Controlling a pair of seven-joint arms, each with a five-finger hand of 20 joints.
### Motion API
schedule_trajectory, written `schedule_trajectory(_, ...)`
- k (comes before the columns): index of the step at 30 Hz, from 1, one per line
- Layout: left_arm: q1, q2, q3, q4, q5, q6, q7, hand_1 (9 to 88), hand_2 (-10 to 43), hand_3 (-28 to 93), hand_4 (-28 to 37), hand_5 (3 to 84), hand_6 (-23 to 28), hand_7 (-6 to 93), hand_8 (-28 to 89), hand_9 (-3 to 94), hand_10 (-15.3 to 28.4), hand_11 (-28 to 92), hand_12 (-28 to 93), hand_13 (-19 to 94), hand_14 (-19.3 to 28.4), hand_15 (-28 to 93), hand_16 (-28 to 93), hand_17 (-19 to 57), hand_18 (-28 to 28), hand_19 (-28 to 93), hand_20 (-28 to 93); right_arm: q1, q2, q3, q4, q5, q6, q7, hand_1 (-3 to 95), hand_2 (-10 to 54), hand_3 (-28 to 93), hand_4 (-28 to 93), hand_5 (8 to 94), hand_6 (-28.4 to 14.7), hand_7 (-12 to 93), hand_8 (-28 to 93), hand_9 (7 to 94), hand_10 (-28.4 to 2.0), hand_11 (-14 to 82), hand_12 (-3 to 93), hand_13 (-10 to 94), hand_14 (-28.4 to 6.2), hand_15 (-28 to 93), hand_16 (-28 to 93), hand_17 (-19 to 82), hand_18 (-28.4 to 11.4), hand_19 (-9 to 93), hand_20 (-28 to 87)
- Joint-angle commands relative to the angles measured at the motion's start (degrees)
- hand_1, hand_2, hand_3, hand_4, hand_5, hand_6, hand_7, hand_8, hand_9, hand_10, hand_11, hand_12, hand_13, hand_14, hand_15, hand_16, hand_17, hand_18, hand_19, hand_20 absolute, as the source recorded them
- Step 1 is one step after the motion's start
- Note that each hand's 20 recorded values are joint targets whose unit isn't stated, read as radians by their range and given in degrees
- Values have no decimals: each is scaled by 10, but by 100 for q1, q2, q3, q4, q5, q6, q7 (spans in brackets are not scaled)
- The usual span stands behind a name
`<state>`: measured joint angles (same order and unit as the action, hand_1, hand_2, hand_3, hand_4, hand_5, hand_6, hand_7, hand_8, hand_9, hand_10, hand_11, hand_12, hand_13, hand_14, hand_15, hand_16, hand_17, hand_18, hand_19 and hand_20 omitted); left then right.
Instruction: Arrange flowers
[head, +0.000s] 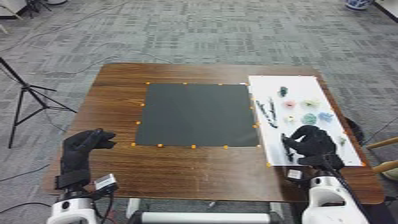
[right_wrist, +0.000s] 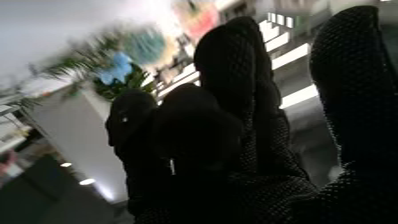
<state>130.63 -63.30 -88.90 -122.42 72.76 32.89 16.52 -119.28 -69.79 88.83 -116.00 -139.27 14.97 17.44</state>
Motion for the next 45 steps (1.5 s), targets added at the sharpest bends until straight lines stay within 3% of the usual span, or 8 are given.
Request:
schedule_trajectory(1,59,-61,-31,-75,46,-98,-89,321,43,643,-187,673,18,402,-87,677,146,457,267,529,192,524,43,95,167,459,389,313,219,-227,343,-493,-623,226,397,-95,643,-195,541,-34,549,-69,815,-110,460,385,907,-17,633,379,551,-185,932,500)
schedule_trajectory(8,148,-74,-81,-136,70,-73,-127,322,40,642,-185,672,19,401,-87,675,146,456,267,528,192,524,43,95,167,458,388,502,472,-490,392,-787,-1313,503,416,-95,633,-198,484,-43,597,-70,806,-109,480,404,912,-8,636,395,569,-176,932,508)
schedule_trajectory(12,195,-24,-138,-197,62,-18,-143,323,38,642,-184,671,19,401,-87,674,146,456,266,527,192,524,43,94,167,456,387,838,654,-685,241,-810,-2510,687,430,-95,646,-203,459,-41,657,-58,796,-106,515,434,897,-17,690,421,570,-180,932,546)
schedule_trajectory(20,196,10,-171,-221,95,-39,-206,324,35,640,-183,669,19,401,-88,671,147,457,267,523,192,522,43,93,166,453,386,1059,791,-787,143,-512,-2858,811,445,-95,645,-197,472,-43,653,-74,798,-104,518,440,893,-18,706,423,575,-177,932,561)
schedule_trajectory(24,246,19,-219,-258,98,-48,-268,324,34,640,-183,668,19,399,-89,669,147,457,267,521,192,522,43,92,165,451,385,1097,781,-661,-44,52,-3208,968,530,-95,563,-147,479,-39,549,311,808,-101,490,462,903,-9,683,419,579,-171,932,545)
schedule_trajectory(27,240,10,-208,-260,115,-70,-271,324,34,639,-183,667,20,398,-89,667,147,457,266,520,191,521,43,91,165,450,384,978,763,-481,-237,283,-3310,994,555,-95,541,-127,476,-39,530,348,817,-96,428,509,910,-4,651,420,579,-167,932,533)
schedule_trajectory(40,243,50,-181,-261,119,-166,-282,325,34,637,-182,664,20,398,-90,665,147,458,264,517,191,521,43,89,166,449,383,679,774,131,-975,599,-2879,766,500,-95,581,-128,476,-42,511,309,815,-107,447,449,910,-4,636,420,578,-165,932,525)
schedule_trajectory(45,276,47,-217,-280,134,-202,-297,325,34,637,-182,663,19,398,-92,664,147,458,264,516,192,521,42,89,165,447,383,631,758,194,-805,501,-3368,795,431,-95,619,-132,496,-53,533,-51,803,-125,419,379,901,-10,610,417,575,-164,932,515)
